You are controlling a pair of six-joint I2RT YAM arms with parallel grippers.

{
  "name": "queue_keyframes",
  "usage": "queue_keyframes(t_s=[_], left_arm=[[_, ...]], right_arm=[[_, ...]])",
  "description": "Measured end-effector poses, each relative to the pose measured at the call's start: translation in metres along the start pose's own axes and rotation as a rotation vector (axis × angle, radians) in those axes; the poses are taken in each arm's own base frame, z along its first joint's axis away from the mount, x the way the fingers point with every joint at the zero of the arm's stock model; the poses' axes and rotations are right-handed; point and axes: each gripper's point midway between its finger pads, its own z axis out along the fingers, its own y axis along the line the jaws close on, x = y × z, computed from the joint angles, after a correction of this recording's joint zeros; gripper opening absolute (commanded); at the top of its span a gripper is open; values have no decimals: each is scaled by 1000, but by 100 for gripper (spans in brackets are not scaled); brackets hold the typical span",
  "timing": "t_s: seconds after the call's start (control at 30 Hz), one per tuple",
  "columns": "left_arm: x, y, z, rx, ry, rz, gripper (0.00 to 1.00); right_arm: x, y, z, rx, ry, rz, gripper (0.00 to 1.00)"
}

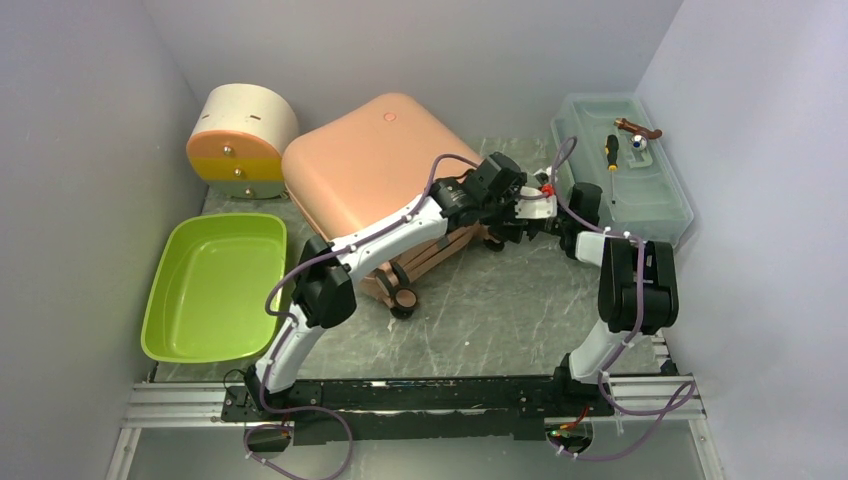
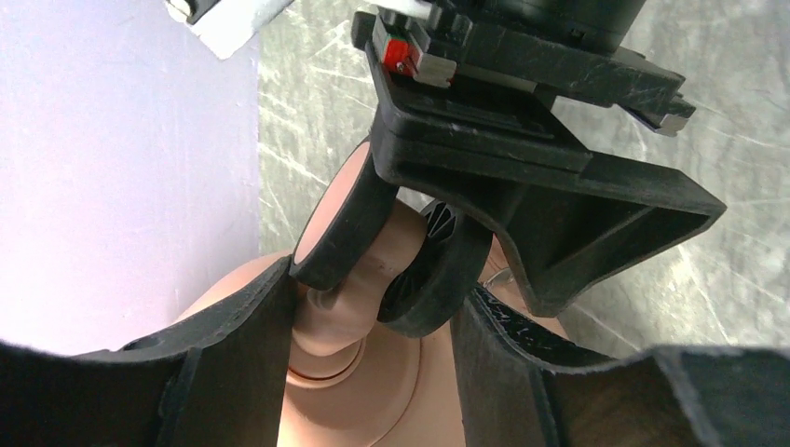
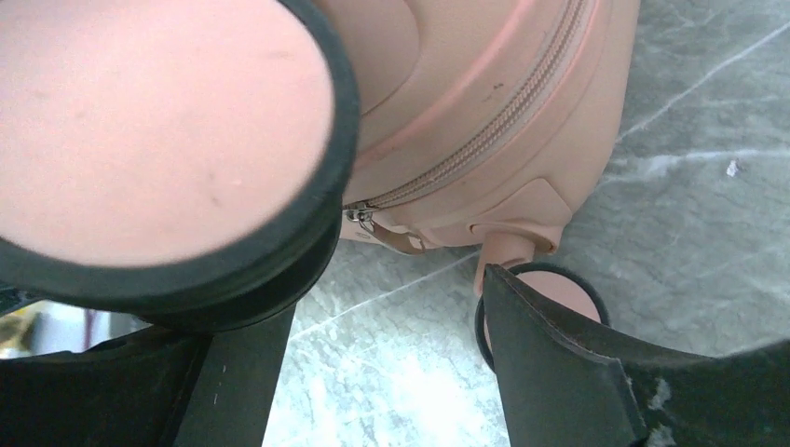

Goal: Open, take out, and arrange the luggage
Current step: Pick up the wheels of luggage from the luggage, then pick up the zipper from the luggage.

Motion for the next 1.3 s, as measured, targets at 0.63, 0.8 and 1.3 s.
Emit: queue_keyframes(t_s=[0.63, 0.8, 1.3], left_arm=[[3, 1, -31, 112, -33, -91, 0], [2, 9, -37, 101, -34, -110, 0], [7, 35, -44, 61, -62, -191, 0]], right_arm=[[-13, 23, 31, -6, -81, -529, 79], [-16, 27, 31, -16, -111, -591, 79], [-14, 46, 37, -62, -162, -680, 64]])
